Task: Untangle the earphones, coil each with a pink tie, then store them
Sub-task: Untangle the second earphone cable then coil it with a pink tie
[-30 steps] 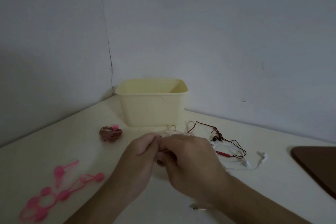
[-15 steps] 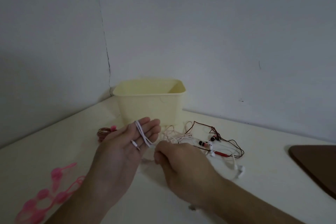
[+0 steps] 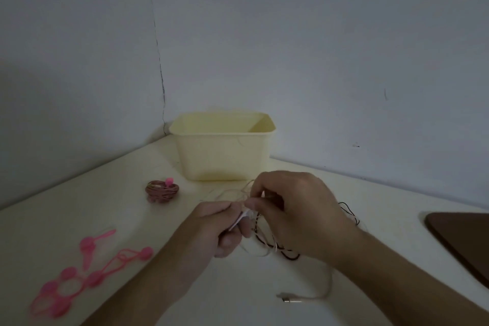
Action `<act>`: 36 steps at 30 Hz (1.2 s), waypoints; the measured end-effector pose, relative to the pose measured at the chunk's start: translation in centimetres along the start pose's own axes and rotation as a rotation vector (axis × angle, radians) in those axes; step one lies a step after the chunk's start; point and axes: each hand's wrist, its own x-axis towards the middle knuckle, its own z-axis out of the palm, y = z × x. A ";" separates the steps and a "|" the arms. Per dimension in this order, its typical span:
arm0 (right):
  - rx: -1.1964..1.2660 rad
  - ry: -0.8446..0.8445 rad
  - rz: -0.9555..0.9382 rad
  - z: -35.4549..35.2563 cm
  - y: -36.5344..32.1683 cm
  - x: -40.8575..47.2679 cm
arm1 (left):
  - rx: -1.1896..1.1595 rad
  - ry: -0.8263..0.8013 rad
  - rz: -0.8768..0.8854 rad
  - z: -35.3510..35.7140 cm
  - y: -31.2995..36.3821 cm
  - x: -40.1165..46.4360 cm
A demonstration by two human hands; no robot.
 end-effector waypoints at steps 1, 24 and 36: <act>0.005 -0.021 0.010 0.0 0.2 0.1 | -0.080 -0.035 -0.048 0.0 0.3 0.0; 0.479 -0.044 0.429 -1.9 2.9 0.5 | -0.474 0.329 -0.057 -1.8 2.1 0.1; 0.026 -0.021 0.513 -3.1 3.7 0.6 | -0.559 0.301 0.011 -2.3 2.4 -0.2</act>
